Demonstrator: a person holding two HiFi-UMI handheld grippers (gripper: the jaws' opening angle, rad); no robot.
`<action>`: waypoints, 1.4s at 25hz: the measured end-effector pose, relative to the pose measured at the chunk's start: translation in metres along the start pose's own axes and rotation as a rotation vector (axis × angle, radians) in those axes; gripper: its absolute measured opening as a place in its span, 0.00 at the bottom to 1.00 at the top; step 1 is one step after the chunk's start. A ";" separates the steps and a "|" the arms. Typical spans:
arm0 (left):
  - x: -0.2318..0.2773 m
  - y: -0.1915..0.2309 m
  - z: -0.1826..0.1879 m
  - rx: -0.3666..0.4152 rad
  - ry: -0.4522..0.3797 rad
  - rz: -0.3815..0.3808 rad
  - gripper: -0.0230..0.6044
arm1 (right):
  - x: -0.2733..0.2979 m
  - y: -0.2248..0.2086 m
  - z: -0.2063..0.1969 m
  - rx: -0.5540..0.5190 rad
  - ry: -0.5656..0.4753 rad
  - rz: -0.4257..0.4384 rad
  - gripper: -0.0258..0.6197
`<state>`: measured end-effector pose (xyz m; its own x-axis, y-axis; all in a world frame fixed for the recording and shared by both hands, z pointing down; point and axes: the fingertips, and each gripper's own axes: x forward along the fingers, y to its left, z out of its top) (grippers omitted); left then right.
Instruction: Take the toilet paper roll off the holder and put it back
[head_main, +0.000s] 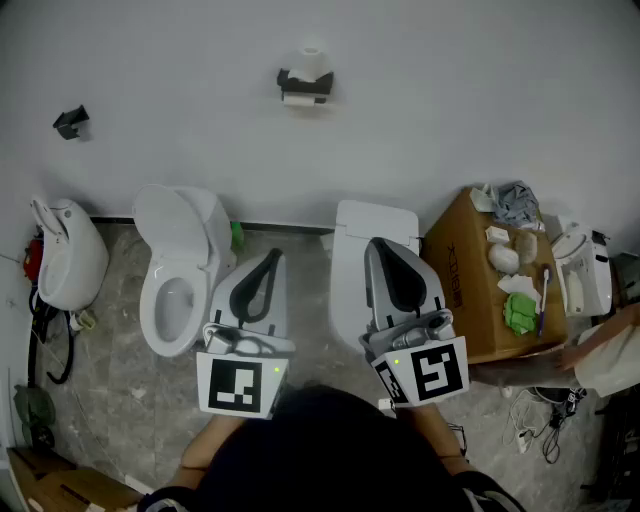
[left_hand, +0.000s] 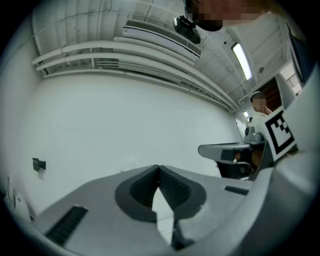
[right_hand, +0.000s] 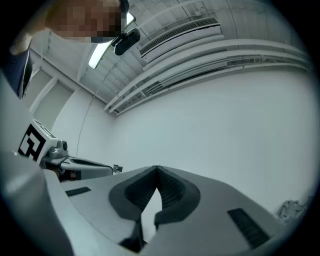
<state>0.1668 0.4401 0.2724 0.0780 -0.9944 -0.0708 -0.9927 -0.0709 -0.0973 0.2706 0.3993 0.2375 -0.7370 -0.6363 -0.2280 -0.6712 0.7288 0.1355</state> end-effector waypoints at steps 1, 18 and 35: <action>0.001 -0.001 0.003 -0.012 -0.010 0.009 0.03 | -0.001 -0.001 0.003 -0.009 0.002 0.007 0.06; 0.032 0.023 -0.014 0.012 -0.026 0.018 0.03 | 0.030 -0.011 -0.036 0.078 0.052 0.036 0.20; 0.226 0.171 -0.023 -0.015 0.001 -0.010 0.03 | 0.263 -0.072 -0.079 0.063 0.068 0.010 0.27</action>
<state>0.0123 0.2015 0.2629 0.0874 -0.9938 -0.0692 -0.9932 -0.0815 -0.0832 0.1187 0.1597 0.2435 -0.7488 -0.6432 -0.1602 -0.6590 0.7483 0.0760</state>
